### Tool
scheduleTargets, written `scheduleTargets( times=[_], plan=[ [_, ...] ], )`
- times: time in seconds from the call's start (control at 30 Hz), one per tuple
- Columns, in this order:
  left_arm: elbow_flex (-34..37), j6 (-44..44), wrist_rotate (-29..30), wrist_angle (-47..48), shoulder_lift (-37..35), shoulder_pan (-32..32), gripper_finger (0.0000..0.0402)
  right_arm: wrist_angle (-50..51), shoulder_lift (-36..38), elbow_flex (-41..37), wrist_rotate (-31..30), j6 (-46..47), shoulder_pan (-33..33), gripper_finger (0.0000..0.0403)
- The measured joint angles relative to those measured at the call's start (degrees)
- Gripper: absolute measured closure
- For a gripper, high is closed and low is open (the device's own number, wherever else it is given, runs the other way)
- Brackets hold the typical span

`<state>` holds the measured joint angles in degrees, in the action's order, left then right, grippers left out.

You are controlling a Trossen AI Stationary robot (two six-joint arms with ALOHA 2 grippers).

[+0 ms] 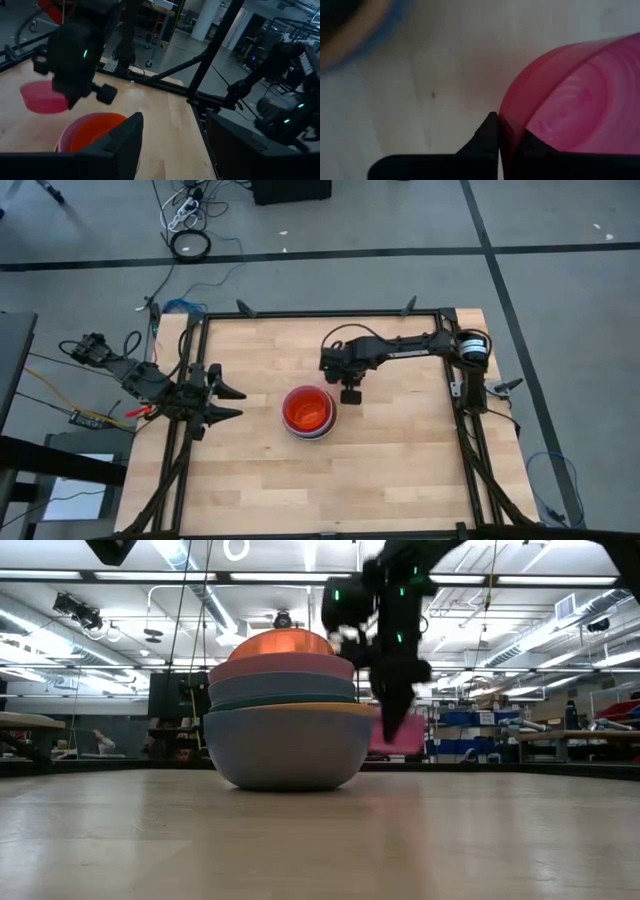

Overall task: Nest bowls inside each other
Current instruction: Stack the red bowl on top of the orange bowl

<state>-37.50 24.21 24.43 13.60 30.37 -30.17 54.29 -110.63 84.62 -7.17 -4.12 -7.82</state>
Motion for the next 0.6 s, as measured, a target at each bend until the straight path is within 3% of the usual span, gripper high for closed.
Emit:
scheduleTargets(
  times=[0.23, 0.6],
  plan=[
    [0.0, 0.0, 0.9, 0.5, 0.0, 0.0, 0.0178, 0.4, 3.6, 10.9, -0.4, 1.9, 6.1, 0.0402],
    [0.0, 0.4, 1.7, 1.0, 0.0, 0.0, 0.0178, 2.1, -4.2, 25.5, 1.3, 2.6, 16.0, 0.0403]
  ],
)
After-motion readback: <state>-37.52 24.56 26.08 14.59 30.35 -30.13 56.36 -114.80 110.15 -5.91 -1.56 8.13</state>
